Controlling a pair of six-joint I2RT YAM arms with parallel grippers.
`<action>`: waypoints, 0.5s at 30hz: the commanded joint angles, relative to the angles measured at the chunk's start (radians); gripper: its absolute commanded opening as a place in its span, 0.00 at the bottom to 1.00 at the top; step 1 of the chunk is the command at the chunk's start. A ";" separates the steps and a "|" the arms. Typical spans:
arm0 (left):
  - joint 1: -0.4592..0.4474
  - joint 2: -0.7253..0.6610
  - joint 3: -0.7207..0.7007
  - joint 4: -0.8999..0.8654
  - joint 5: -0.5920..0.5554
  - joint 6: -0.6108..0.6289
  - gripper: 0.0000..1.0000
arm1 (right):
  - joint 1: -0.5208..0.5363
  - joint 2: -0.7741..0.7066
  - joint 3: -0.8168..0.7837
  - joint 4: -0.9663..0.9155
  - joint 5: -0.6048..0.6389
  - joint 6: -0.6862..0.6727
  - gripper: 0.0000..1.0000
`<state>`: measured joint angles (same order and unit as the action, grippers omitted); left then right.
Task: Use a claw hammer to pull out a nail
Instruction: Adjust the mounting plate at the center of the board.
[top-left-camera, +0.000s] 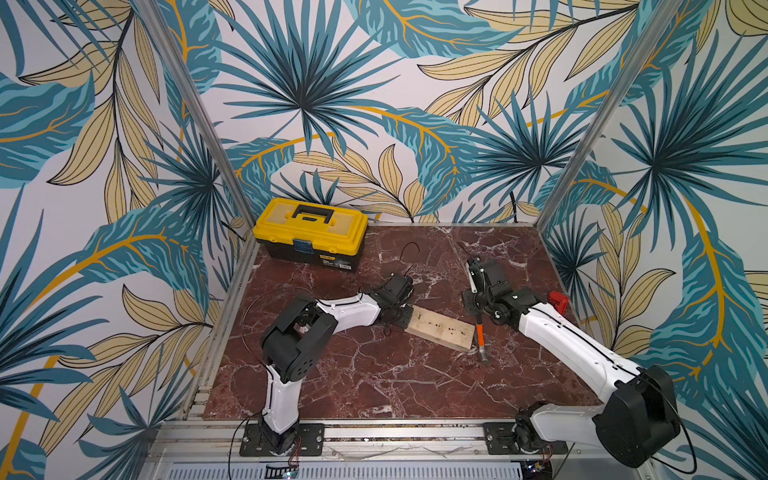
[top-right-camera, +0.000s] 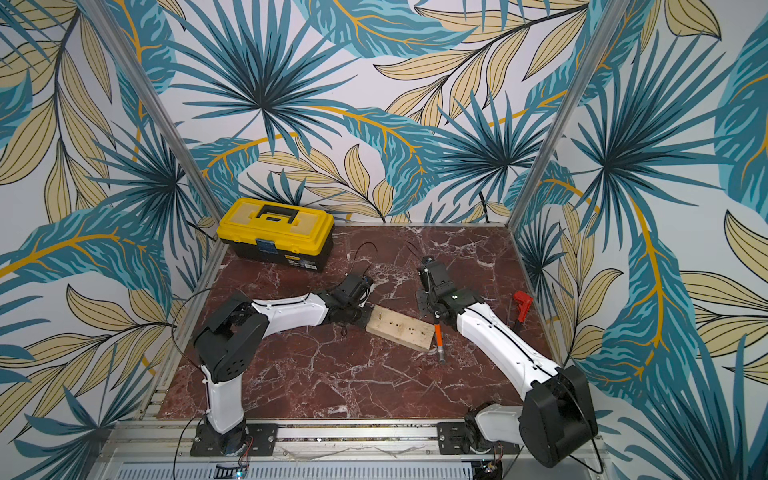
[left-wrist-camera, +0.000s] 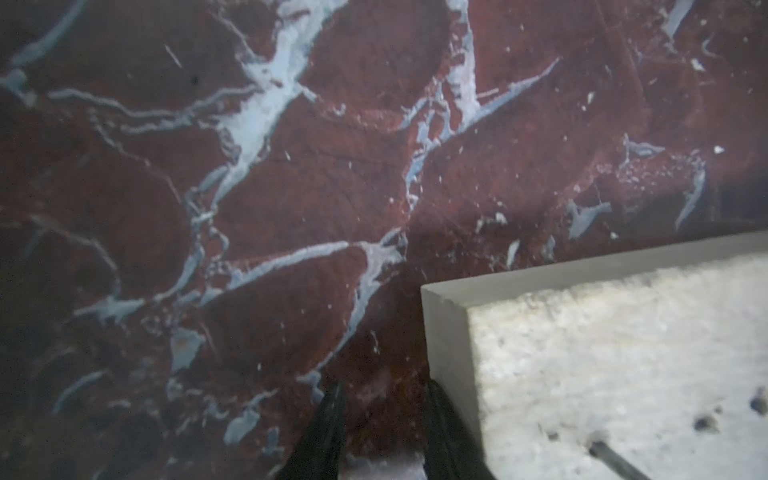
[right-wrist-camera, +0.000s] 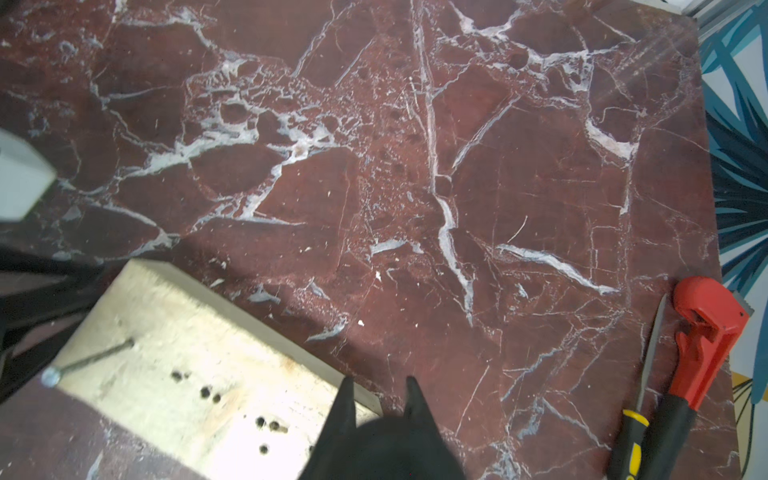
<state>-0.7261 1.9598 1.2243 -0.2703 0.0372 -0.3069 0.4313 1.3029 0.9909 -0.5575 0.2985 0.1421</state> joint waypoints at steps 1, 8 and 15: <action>-0.017 0.036 0.080 0.071 0.109 0.031 0.34 | 0.067 -0.031 -0.031 0.065 -0.132 0.150 0.00; 0.033 0.094 0.153 0.069 0.133 0.049 0.34 | 0.146 -0.088 -0.067 0.048 -0.082 0.232 0.00; 0.105 -0.018 0.082 0.040 0.103 0.057 0.34 | 0.140 -0.149 -0.036 -0.002 0.036 0.190 0.00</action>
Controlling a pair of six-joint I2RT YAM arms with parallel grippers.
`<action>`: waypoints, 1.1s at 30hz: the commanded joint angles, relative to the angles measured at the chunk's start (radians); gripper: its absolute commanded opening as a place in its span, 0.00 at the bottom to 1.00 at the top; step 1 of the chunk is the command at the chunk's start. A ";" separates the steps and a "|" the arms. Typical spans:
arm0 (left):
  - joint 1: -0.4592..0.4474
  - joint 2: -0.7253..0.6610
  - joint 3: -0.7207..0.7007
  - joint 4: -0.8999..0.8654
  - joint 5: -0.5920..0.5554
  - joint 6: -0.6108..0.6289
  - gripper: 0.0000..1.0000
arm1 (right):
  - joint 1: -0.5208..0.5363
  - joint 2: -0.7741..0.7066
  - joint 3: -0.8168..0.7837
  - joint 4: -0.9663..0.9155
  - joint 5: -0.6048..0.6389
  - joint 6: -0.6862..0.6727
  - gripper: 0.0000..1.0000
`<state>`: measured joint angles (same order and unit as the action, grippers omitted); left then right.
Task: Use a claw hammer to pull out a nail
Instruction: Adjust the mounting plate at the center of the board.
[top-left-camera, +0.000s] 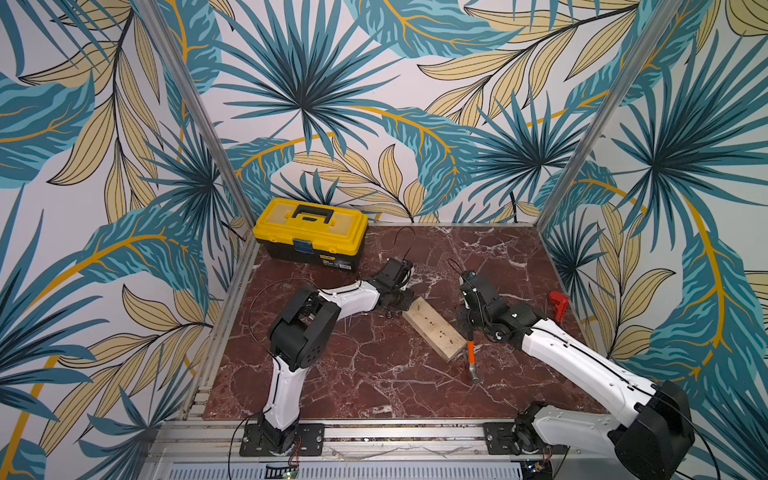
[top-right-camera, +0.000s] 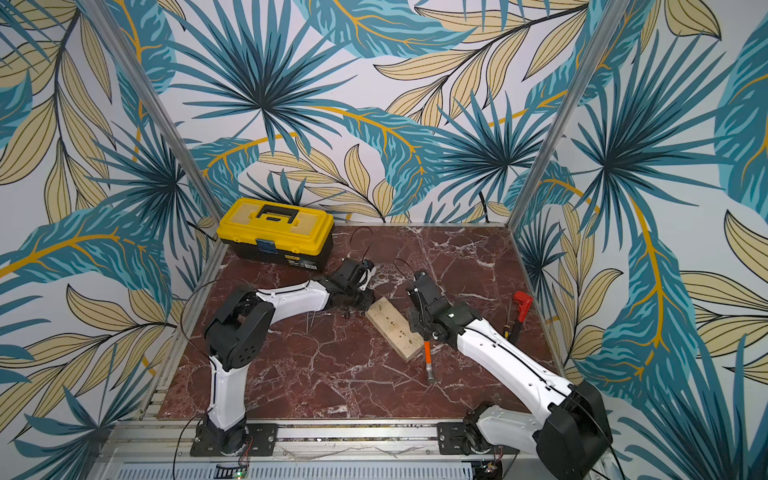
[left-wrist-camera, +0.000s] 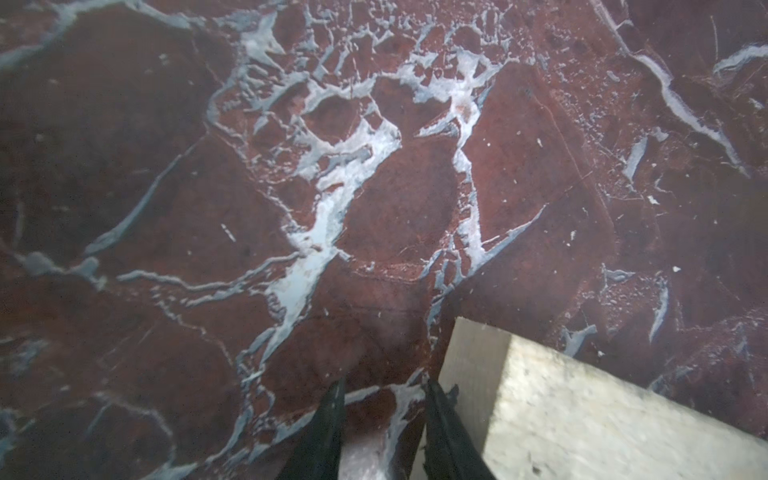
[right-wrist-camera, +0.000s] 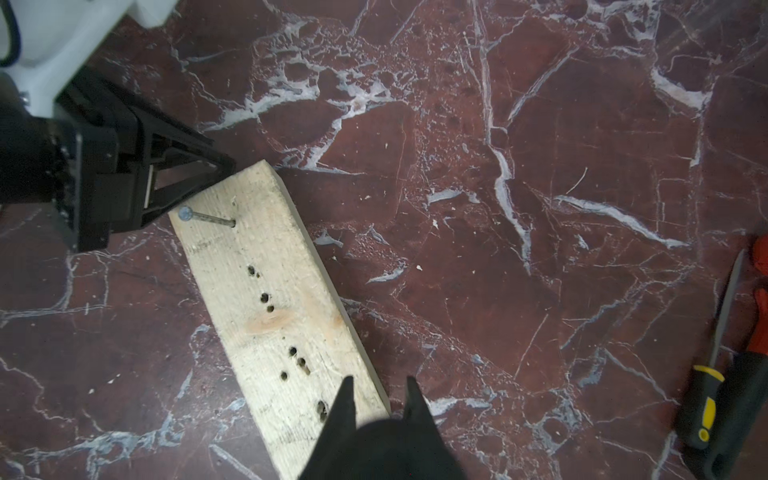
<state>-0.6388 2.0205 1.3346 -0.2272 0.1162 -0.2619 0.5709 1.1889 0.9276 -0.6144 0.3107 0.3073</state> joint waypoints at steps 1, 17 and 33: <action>0.025 -0.105 -0.047 -0.010 0.016 0.012 0.34 | -0.003 -0.030 0.044 0.039 0.034 0.009 0.00; 0.025 -0.515 -0.391 -0.041 -0.051 -0.102 0.34 | -0.068 0.070 0.165 0.033 0.115 -0.169 0.00; -0.023 -0.698 -0.579 -0.095 -0.054 -0.229 0.34 | -0.076 0.257 0.263 0.121 -0.050 -0.327 0.00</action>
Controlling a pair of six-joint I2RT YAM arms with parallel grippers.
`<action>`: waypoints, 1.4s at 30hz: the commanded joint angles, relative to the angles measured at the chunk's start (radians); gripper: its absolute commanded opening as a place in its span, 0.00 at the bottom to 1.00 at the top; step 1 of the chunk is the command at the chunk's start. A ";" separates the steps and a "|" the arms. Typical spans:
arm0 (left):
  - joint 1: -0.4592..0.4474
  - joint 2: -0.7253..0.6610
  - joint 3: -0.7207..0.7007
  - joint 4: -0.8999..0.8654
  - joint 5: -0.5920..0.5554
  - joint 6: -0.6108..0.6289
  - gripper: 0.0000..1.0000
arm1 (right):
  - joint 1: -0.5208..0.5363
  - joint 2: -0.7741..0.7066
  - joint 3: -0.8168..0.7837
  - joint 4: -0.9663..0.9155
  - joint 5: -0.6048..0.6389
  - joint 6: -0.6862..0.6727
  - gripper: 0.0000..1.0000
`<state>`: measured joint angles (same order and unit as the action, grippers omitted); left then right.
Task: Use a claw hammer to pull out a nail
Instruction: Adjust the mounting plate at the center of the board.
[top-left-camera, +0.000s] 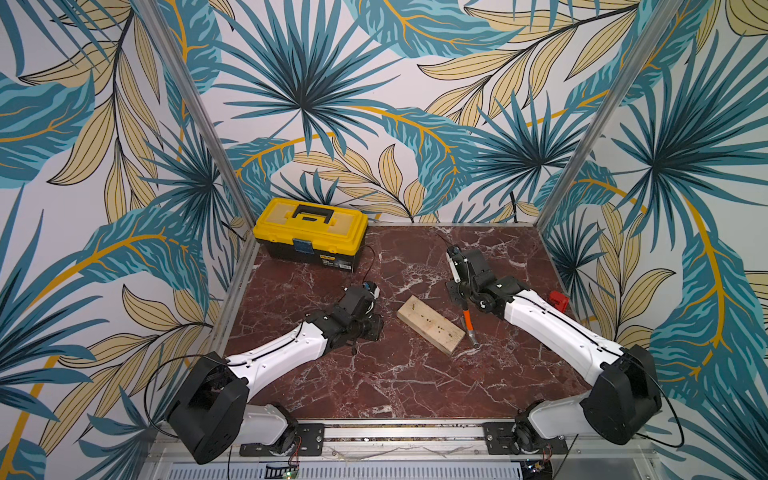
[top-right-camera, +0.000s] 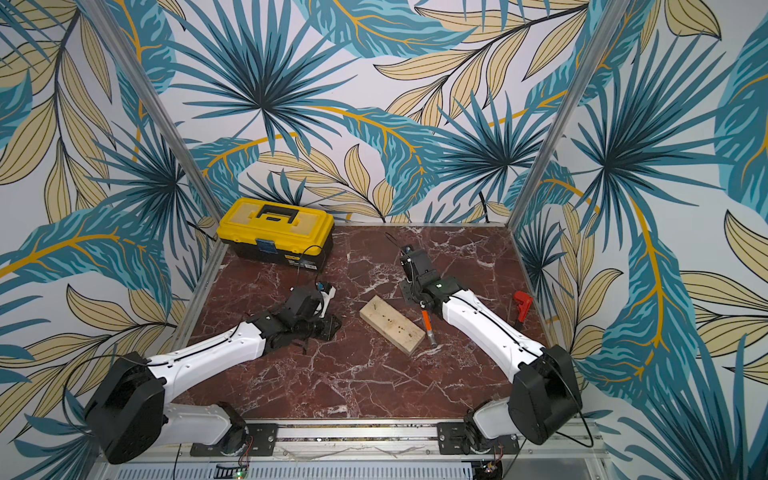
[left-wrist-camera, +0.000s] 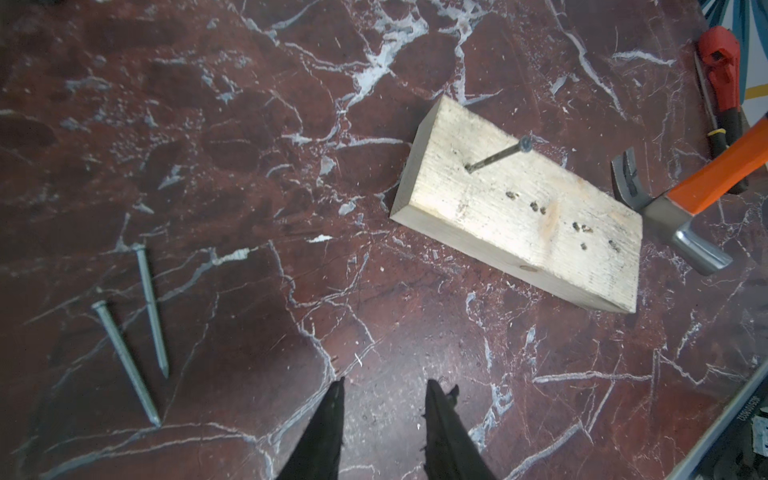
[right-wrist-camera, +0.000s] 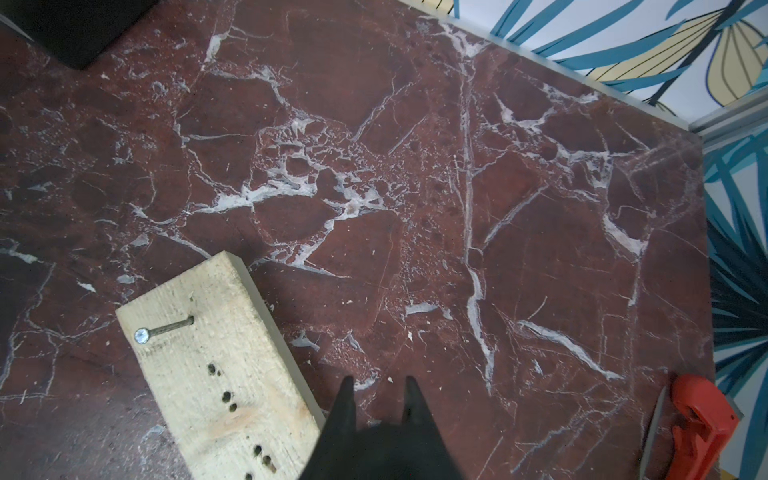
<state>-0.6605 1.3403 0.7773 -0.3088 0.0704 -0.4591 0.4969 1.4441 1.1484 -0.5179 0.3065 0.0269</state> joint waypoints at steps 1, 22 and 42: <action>-0.001 -0.020 -0.026 -0.015 -0.008 -0.033 0.34 | -0.003 0.005 0.050 0.008 -0.063 -0.045 0.00; 0.006 0.054 0.016 -0.048 -0.028 -0.036 0.34 | 0.294 0.008 -0.009 0.108 -0.243 0.242 0.00; -0.158 -0.013 -0.103 -0.207 0.054 -0.190 0.30 | 0.039 -0.078 0.032 0.036 -0.097 0.080 0.00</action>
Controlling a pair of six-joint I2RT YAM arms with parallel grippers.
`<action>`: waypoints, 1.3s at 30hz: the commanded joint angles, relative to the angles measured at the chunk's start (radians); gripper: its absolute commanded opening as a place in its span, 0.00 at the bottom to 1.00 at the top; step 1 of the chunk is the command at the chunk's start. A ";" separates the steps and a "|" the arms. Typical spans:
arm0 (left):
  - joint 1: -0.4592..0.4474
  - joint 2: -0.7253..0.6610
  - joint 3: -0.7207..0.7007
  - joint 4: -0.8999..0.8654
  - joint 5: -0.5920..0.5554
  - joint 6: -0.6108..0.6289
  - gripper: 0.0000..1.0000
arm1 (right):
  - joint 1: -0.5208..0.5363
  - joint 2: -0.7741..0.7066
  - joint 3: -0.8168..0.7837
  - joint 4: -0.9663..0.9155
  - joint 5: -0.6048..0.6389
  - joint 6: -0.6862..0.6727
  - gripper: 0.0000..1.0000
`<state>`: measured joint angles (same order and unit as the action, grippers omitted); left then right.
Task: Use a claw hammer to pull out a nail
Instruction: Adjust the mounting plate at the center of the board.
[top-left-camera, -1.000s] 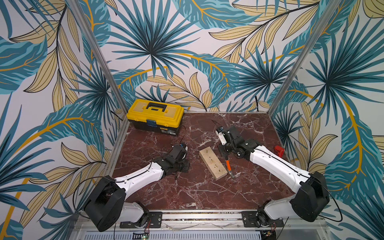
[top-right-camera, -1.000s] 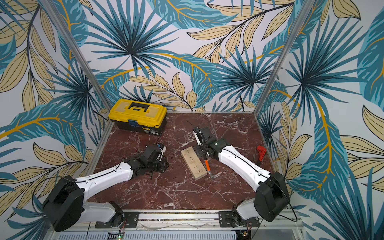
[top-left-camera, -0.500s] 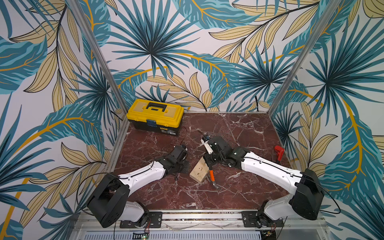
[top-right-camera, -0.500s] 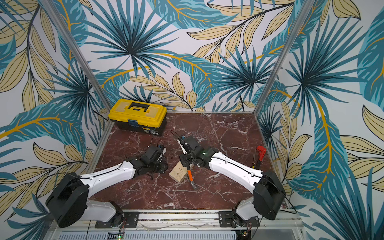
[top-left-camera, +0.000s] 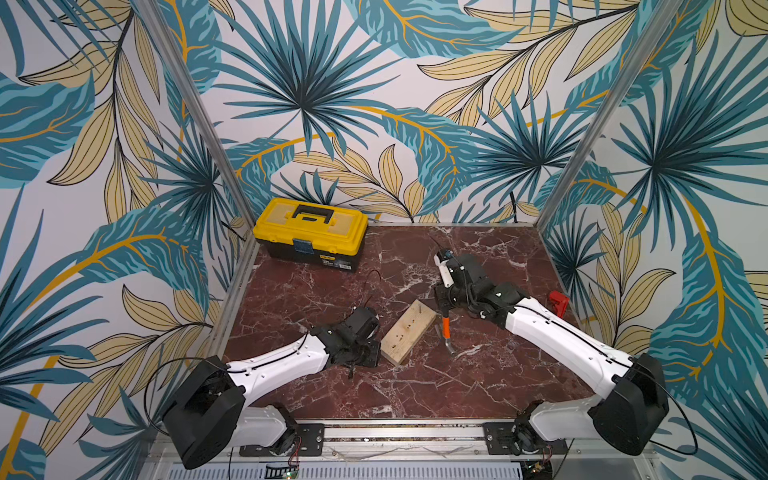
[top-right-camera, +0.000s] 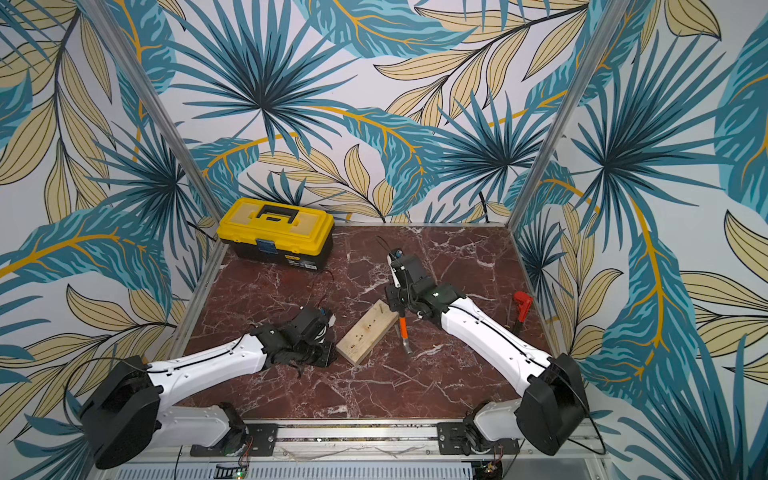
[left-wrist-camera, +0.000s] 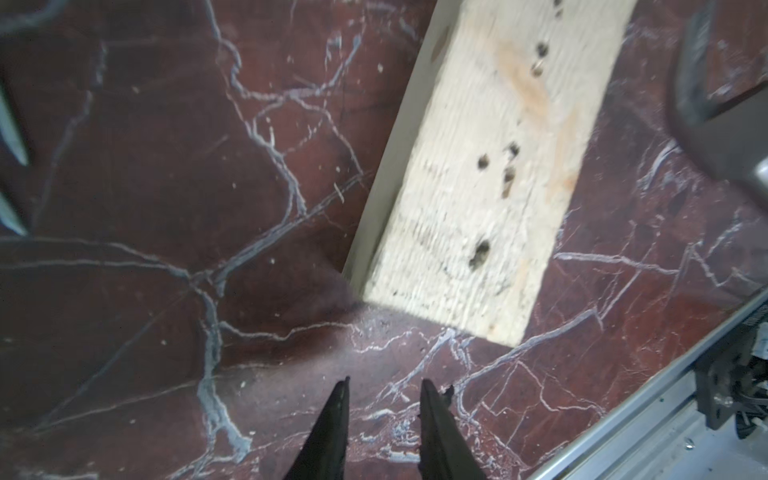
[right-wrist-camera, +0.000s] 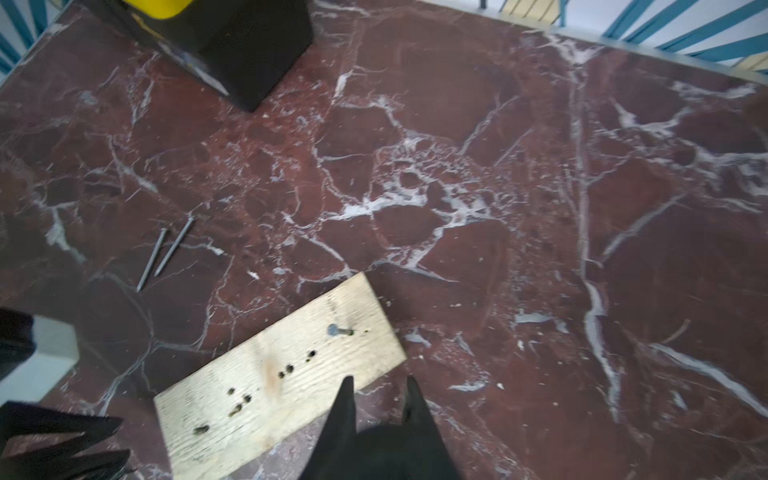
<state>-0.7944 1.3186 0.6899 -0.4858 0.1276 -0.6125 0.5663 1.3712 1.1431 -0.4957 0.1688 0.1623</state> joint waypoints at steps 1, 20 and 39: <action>-0.028 0.016 -0.018 -0.031 -0.015 -0.040 0.30 | -0.046 0.011 0.051 0.023 0.043 -0.072 0.00; 0.000 0.205 0.083 0.100 -0.178 -0.054 0.30 | -0.118 0.340 0.279 0.088 -0.197 -0.287 0.00; 0.159 0.420 0.316 0.136 -0.079 0.159 0.30 | -0.094 0.052 -0.075 0.161 -0.267 -0.120 0.00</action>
<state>-0.6399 1.7042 0.9447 -0.3985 -0.0174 -0.5098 0.4492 1.4597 1.1088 -0.4282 -0.0364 -0.0689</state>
